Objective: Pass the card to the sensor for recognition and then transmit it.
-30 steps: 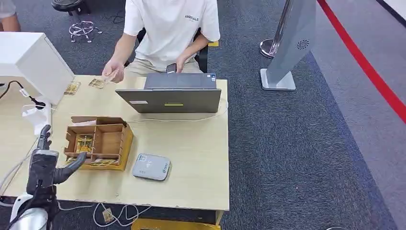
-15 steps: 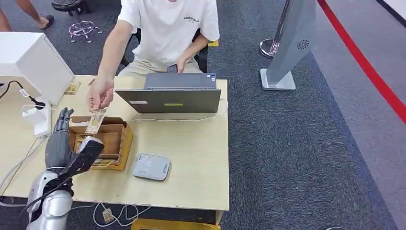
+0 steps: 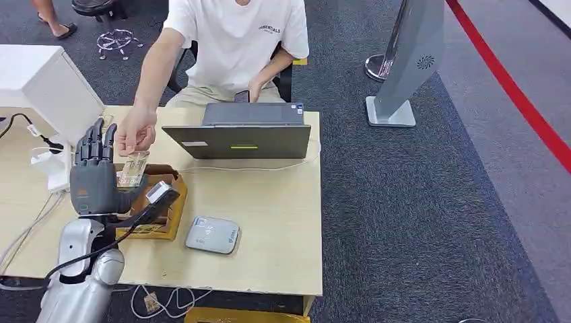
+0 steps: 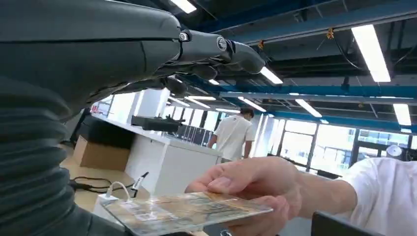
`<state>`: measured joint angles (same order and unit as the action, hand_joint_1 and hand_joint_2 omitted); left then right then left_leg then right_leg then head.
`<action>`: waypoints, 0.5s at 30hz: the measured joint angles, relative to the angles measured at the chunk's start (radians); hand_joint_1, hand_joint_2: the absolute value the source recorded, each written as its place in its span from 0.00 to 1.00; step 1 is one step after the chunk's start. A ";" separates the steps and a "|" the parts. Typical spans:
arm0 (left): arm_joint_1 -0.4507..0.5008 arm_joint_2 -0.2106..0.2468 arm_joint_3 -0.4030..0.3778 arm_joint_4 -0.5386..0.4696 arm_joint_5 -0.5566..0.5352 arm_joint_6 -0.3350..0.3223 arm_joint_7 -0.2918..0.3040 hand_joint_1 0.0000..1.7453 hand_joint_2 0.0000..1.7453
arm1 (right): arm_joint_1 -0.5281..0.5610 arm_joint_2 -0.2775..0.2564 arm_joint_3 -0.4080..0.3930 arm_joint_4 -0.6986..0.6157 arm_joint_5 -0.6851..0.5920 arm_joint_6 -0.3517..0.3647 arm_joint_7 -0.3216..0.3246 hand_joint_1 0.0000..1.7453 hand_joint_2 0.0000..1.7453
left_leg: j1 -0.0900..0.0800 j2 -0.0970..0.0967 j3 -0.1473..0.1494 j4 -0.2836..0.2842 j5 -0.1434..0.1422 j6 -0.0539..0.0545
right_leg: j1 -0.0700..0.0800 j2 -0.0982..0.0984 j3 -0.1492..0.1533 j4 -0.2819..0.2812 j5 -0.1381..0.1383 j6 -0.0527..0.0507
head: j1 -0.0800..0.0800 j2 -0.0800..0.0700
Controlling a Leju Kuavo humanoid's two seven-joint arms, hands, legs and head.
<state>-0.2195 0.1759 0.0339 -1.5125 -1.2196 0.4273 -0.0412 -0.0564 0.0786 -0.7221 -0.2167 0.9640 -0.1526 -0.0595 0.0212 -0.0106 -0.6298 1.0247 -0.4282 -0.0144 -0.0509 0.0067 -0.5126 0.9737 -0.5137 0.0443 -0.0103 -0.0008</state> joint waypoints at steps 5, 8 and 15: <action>-0.002 0.001 -0.027 0.008 0.008 -0.011 -0.007 1.00 1.00 | 0.000 -0.001 0.002 0.001 0.007 0.010 0.005 0.00 1.00 | 0.000 0.000 0.000 0.000 0.000 0.000 | 0.000 0.000 0.000 0.000 0.000 0.000 | 0.000 0.000; -0.003 0.002 -0.037 0.008 0.013 -0.015 -0.009 1.00 1.00 | 0.000 -0.001 0.002 0.001 0.009 0.011 0.006 0.00 1.00 | 0.000 0.000 0.000 0.000 0.000 0.000 | 0.000 0.000 0.000 0.000 0.000 0.000 | 0.000 0.000; -0.006 0.003 -0.053 0.009 0.020 -0.018 -0.012 1.00 1.00 | -0.001 -0.002 0.003 0.001 0.012 0.014 0.007 0.00 1.00 | 0.000 0.000 0.000 0.000 0.000 0.000 | 0.000 0.000 0.000 0.000 0.000 0.000 | 0.000 0.000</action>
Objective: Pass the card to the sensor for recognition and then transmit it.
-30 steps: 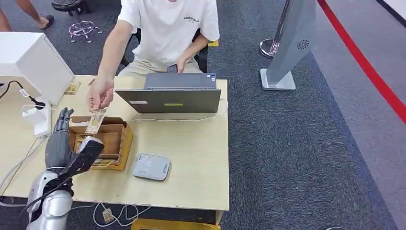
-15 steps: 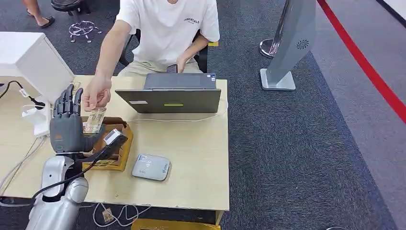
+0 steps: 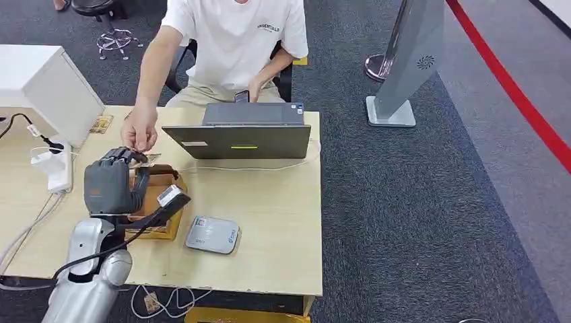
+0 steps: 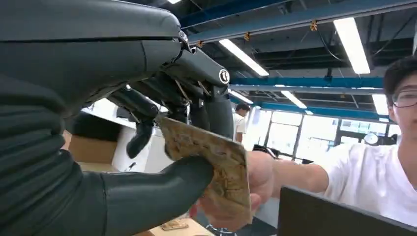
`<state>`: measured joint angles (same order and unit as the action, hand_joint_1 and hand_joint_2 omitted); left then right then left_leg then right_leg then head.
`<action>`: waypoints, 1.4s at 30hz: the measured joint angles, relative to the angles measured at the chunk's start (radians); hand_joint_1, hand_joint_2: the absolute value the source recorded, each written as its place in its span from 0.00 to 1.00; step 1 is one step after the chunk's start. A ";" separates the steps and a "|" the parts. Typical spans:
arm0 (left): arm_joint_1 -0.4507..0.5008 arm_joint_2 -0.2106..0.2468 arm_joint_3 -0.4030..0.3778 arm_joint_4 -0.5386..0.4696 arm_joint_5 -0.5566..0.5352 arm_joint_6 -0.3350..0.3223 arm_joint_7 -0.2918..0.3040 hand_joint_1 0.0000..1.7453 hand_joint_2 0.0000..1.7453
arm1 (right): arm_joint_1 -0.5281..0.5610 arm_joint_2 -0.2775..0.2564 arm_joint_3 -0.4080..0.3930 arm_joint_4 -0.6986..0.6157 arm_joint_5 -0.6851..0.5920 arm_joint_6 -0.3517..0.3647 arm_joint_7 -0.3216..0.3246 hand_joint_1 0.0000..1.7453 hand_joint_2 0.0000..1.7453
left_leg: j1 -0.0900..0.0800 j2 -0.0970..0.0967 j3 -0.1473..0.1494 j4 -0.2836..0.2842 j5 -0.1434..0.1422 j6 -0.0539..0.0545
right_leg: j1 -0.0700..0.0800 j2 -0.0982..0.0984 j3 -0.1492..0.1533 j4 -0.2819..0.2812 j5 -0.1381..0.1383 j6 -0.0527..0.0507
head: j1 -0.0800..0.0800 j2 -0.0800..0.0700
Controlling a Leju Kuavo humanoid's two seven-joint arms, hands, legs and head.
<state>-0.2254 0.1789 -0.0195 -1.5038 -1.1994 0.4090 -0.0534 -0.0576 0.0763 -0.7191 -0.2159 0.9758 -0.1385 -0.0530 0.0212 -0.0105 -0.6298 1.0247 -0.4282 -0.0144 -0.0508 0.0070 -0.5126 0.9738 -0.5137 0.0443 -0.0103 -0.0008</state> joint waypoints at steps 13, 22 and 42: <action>0.005 -0.006 -0.026 0.002 0.007 0.012 -0.016 1.00 1.00 | 0.000 -0.005 0.002 0.000 0.010 0.011 0.000 0.00 1.00 | 0.000 0.000 0.000 0.000 0.000 0.000 | 0.000 0.000 0.000 0.000 0.000 0.000 | 0.000 0.000; 0.132 -0.050 -0.213 -0.084 -0.106 -0.053 -0.012 1.00 1.00 | 0.001 -0.005 0.000 0.002 0.015 0.015 0.007 0.00 1.00 | -0.001 0.000 0.000 0.000 0.000 0.000 | -0.001 0.000 0.000 0.000 0.000 0.000 | 0.000 0.000; 0.094 -0.091 -0.432 0.203 -0.209 -0.218 0.150 1.00 1.00 | -0.001 -0.005 -0.013 0.005 0.032 0.016 0.028 0.00 1.00 | -0.001 0.000 0.000 0.000 0.000 0.000 | 0.000 0.000 0.001 0.000 0.000 0.001 | 0.000 0.000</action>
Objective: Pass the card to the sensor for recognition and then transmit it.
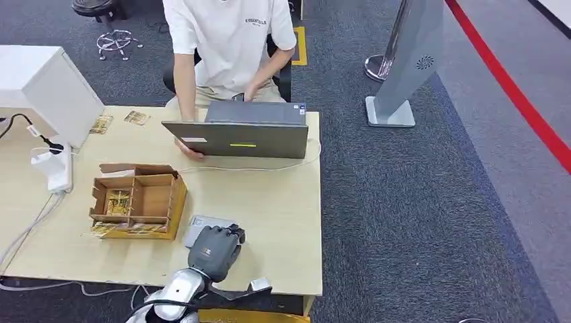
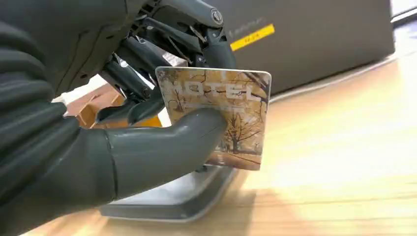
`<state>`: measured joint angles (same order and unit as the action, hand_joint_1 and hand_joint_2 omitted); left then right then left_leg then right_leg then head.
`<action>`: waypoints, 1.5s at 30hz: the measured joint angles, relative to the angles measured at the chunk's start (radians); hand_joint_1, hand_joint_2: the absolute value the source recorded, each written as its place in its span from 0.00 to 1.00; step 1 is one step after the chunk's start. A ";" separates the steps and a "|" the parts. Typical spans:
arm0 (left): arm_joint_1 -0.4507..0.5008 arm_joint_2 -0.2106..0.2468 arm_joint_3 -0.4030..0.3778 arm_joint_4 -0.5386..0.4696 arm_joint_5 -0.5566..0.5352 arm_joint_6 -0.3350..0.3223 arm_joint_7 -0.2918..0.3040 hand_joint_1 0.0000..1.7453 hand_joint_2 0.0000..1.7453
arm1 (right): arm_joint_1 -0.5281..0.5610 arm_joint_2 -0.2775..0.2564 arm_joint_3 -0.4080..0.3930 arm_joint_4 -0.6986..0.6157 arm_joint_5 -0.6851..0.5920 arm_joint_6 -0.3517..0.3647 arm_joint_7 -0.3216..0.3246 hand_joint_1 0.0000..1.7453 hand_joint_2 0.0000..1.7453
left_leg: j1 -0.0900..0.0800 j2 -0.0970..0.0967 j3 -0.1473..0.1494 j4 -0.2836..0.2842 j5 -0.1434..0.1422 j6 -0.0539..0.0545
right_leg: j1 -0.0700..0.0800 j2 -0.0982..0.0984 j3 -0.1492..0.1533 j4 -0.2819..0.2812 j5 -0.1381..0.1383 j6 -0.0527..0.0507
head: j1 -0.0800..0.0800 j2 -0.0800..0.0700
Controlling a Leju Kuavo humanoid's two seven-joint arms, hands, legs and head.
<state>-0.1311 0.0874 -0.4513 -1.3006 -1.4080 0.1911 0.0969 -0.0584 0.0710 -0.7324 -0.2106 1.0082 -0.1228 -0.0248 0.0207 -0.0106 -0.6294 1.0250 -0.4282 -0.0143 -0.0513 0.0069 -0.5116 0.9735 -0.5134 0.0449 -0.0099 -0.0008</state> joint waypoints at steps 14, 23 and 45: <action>0.010 -0.021 0.000 0.001 -0.041 0.183 0.008 1.00 1.00 | 0.001 0.000 -0.019 0.003 0.019 0.005 -0.005 0.00 1.00 | 0.000 0.000 0.000 0.000 0.000 0.000 | 0.000 0.000 0.000 0.000 0.000 0.000 | 0.000 0.000; 0.037 -0.020 0.008 -0.058 -0.048 0.260 -0.001 1.00 1.00 | 0.001 0.000 -0.019 0.003 0.029 0.006 -0.006 0.00 1.00 | 0.000 0.000 0.000 0.000 0.000 0.000 | 0.000 0.000 0.000 0.000 0.000 0.000 | 0.000 0.000; 0.034 0.013 0.160 -0.008 -0.101 0.162 0.044 1.00 1.00 | 0.001 0.000 -0.037 0.003 0.061 0.018 0.004 0.00 1.00 | 0.000 0.000 0.000 0.000 0.000 0.000 | 0.000 0.000 0.000 0.000 0.000 0.000 | 0.000 0.000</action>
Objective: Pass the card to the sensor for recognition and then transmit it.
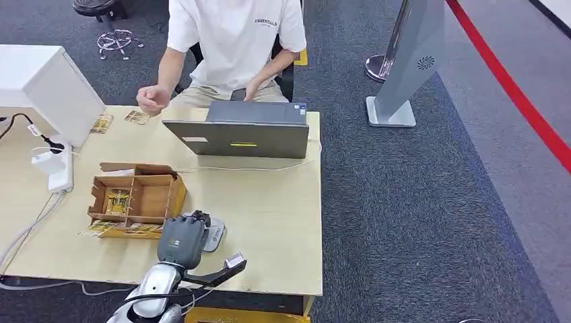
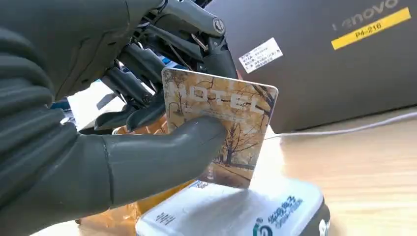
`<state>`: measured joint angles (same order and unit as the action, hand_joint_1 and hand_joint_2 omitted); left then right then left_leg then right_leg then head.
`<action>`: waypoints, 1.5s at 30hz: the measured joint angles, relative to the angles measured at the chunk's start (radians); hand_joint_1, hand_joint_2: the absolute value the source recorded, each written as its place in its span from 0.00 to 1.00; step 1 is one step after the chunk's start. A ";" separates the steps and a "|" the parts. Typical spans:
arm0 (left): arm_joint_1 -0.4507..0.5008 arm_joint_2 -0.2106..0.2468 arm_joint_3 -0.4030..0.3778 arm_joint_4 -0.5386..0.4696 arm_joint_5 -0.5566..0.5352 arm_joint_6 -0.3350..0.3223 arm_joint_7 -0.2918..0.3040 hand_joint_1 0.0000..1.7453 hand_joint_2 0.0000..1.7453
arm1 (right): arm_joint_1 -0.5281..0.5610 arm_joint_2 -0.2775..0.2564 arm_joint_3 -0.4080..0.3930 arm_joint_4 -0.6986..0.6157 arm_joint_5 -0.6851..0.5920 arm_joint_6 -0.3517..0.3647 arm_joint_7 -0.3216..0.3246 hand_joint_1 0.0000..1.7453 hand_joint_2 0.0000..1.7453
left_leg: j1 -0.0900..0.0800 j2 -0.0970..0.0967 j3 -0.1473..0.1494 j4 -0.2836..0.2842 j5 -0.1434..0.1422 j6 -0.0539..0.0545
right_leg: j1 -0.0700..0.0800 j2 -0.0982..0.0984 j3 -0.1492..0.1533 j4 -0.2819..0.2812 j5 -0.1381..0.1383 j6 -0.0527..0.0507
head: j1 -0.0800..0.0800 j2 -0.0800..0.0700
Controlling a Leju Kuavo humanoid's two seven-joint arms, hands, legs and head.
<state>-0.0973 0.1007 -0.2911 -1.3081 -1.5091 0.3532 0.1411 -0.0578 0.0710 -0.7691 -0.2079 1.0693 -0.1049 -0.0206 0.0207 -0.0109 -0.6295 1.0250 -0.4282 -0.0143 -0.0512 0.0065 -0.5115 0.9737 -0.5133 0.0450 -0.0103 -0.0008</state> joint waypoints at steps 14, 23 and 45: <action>-0.024 0.000 0.001 0.031 0.038 -0.094 -0.027 1.00 1.00 | -0.001 0.000 -0.005 0.000 0.008 0.001 0.006 0.00 1.00 | 0.000 0.000 0.000 0.000 0.001 0.001 | 0.000 0.000 0.001 0.000 0.000 0.000 | 0.000 0.000; -0.091 0.011 0.000 -0.166 0.039 0.173 -0.079 1.00 1.00 | -0.001 0.000 -0.006 0.000 0.040 0.002 -0.005 0.00 1.00 | 0.000 -0.001 0.000 0.000 0.001 0.002 | 0.000 -0.001 0.000 0.000 0.001 0.000 | 0.000 0.000; -0.642 0.023 0.046 0.179 0.005 0.077 -0.067 0.00 1.00 | -0.058 0.002 0.012 0.000 0.095 0.044 0.039 0.00 1.00 | 0.000 0.000 -0.002 0.001 0.006 0.002 | 0.000 0.001 -0.001 0.001 0.006 0.001 | 0.000 0.000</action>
<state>-0.7391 0.1236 -0.2449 -1.1292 -1.5038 0.4303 0.0740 -0.1157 0.0729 -0.7572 -0.2079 1.1647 -0.0607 0.0183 0.0208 -0.0105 -0.6316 1.0255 -0.4218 -0.0120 -0.0513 0.0075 -0.5126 0.9746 -0.5075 0.0459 -0.0103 -0.0008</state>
